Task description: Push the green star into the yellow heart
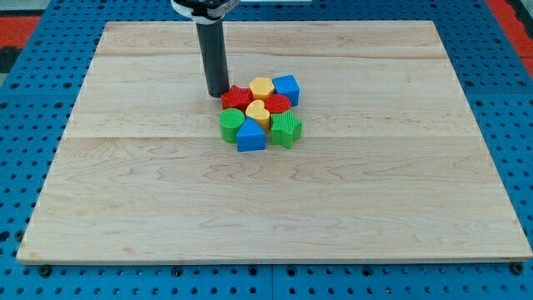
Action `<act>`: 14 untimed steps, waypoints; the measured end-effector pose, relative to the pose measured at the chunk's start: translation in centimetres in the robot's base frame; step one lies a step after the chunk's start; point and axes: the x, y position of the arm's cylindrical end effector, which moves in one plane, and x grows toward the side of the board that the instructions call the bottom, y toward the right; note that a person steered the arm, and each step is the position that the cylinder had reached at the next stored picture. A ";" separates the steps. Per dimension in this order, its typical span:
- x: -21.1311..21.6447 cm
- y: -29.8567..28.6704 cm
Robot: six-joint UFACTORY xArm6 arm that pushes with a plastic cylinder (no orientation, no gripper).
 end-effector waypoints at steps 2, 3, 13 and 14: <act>-2.0 -2.2; -4.2 7.6; 3.9 2.2; 2.6 3.1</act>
